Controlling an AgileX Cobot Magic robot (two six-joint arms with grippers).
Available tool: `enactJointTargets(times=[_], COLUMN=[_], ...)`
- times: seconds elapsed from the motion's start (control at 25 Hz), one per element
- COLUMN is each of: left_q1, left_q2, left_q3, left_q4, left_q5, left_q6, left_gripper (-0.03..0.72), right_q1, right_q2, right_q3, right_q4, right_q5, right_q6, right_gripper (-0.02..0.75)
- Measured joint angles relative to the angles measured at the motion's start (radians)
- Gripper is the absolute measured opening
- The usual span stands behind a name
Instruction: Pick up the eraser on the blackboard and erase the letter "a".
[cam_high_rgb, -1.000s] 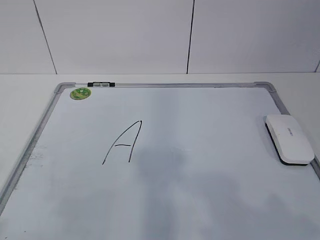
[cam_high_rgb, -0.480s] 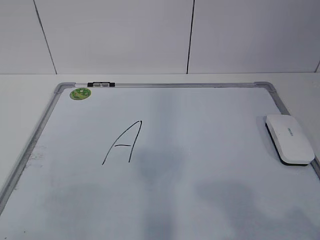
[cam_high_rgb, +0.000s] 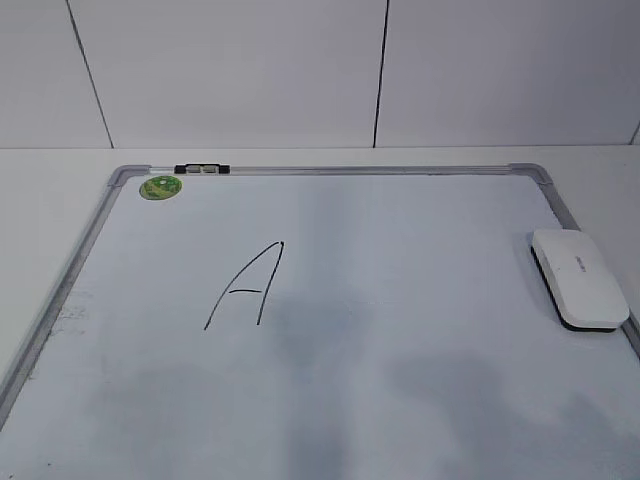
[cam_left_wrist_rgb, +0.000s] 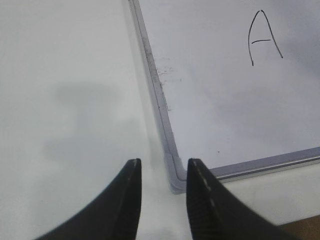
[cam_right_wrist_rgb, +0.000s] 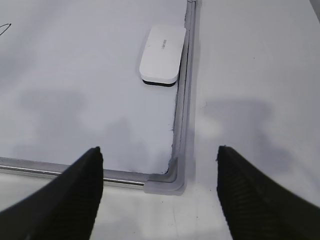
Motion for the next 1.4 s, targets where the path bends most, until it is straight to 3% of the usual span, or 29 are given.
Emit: enactJointTargets(times=[1.0, 1.4], left_q1=[0.0, 0.0], left_q2=[0.0, -0.097], left_q3=[0.0, 0.0], left_q4=[0.0, 0.0], left_q5=[0.0, -0.001], left_q6=[0.0, 0.0], left_gripper=[0.235, 0.235], right_q1=[0.0, 0.0], right_q2=[0.0, 0.0], right_q3=[0.0, 0.0], right_q4=[-0.002, -0.002], right_q5=[-0.006, -0.007], right_q6=[-0.002, -0.002], right_gripper=[0.542, 0.541])
